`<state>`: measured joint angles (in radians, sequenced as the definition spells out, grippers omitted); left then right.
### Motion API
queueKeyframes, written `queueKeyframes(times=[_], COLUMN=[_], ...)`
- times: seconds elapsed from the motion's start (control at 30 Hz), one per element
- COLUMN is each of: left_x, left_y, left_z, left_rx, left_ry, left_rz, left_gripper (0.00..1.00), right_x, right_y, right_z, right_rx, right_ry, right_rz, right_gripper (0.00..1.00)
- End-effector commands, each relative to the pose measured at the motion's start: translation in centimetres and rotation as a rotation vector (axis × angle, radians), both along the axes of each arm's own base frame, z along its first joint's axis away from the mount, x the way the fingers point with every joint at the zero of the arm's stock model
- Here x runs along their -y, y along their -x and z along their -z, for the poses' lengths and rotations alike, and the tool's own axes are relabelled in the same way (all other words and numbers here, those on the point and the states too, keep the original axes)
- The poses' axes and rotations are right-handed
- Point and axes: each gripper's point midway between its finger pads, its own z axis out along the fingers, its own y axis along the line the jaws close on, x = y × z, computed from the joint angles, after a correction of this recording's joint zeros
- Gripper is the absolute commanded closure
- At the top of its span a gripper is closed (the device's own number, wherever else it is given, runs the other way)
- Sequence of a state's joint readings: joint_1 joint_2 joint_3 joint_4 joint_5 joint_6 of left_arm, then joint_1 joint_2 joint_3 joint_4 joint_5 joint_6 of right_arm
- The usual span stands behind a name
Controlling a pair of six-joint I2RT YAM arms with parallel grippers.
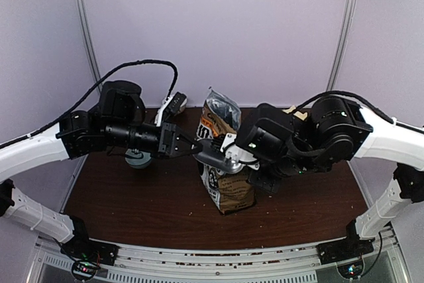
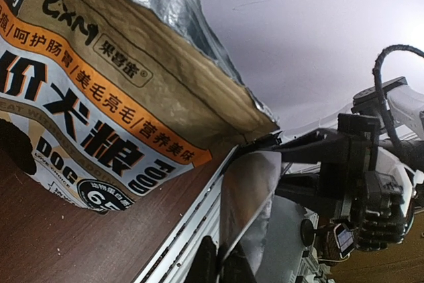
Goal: Serve the pet food
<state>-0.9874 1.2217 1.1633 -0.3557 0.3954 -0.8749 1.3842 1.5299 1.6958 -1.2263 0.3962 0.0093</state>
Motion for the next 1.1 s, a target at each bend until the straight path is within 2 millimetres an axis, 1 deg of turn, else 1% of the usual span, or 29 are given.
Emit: queueKeyframes(times=[0.0,0.03,0.1,0.13,0.2,0.27,0.4,0.43,0.47,0.5,0.53,0.57,0.6,0.7,0.77,0.87,0.97,1.07], left_x=[0.2,0.0,-0.2,-0.3,-0.6,-1.0,-1.6,-1.8,-1.9,-2.0,-2.1,-2.3,-2.3,-2.4,-2.4,-2.5,-2.4,-2.2], left_y=[0.2,0.0,-0.2,-0.3,-0.5,-0.7,-0.9,-1.0,-1.1,-1.1,-1.0,-1.0,-0.9,-0.5,-0.3,-0.3,-0.3,-0.3], left_z=[-2.0,-2.3,-2.8,-3.1,-3.6,-4.2,-5.2,-5.4,-5.5,-6.0,-6.5,-7.0,-7.3,-8.0,-8.3,-8.2,-8.0,-7.8], left_rx=[0.031,0.039,0.053,0.062,0.081,0.103,0.139,0.148,0.155,0.167,0.176,0.186,0.193,0.204,0.206,0.202,0.197,0.193], left_ry=[0.107,0.119,0.146,0.160,0.186,0.214,0.268,0.278,0.289,0.311,0.336,0.358,0.373,0.398,0.415,0.414,0.403,0.394], left_rz=[-0.012,-0.025,-0.047,-0.054,-0.073,-0.093,-0.116,-0.122,-0.129,-0.132,-0.133,-0.133,-0.130,-0.114,-0.104,-0.107,-0.106,-0.100], left_gripper=[1.00,1.00,1.00,1.00,1.00,1.00,1.00,1.00,1.00,1.00,1.00,1.00,1.00,1.00,1.00,1.00,1.00,1.00], right_x=[-0.7,-0.6,-0.3,-0.3,-0.1,0.1,0.3,0.4,0.3,0.1,0.2,0.5,0.4,0.8,0.8,0.3,-0.3,-0.7], right_y=[-1.0,-1.0,-0.9,-0.9,-0.7,-0.6,-1.0,-1.2,-1.1,-1.3,-0.9,-1.3,-0.9,-1.1,-1.0,-0.6,-0.3,-0.1], right_z=[-2.5,-3.2,-4.6,-5.3,-7.0,-8.5,-9.9,-10.5,-11.8,-12.2,-12.9,-13.3,-13.8,-14.4,-14.2,-13.6,-13.1,-12.9], right_rx=[0.071,0.072,0.070,0.059,0.026,-0.015,-0.140,-0.171,-0.220,-0.265,-0.315,-0.343,-0.399,-0.493,-0.534,-0.579,-0.623,-0.657], right_ry=[-0.155,-0.196,-0.292,-0.342,-0.453,-0.572,-0.815,-0.889,-0.999,-1.069,-1.141,-1.209,-1.267,-1.398,-1.421,-1.403,-1.390,-1.380], right_rz=[0.049,0.054,0.064,0.067,0.068,0.070,0.094,0.097,0.093,0.090,0.063,0.071,0.037,0.006,-0.003,-0.018,-0.029,-0.038], right_gripper=[0.55,0.45,0.29,0.23,0.15,0.10,0.09,0.09,0.09,0.08,0.09,0.09,0.09,0.10,0.13,0.17,0.18,0.23])
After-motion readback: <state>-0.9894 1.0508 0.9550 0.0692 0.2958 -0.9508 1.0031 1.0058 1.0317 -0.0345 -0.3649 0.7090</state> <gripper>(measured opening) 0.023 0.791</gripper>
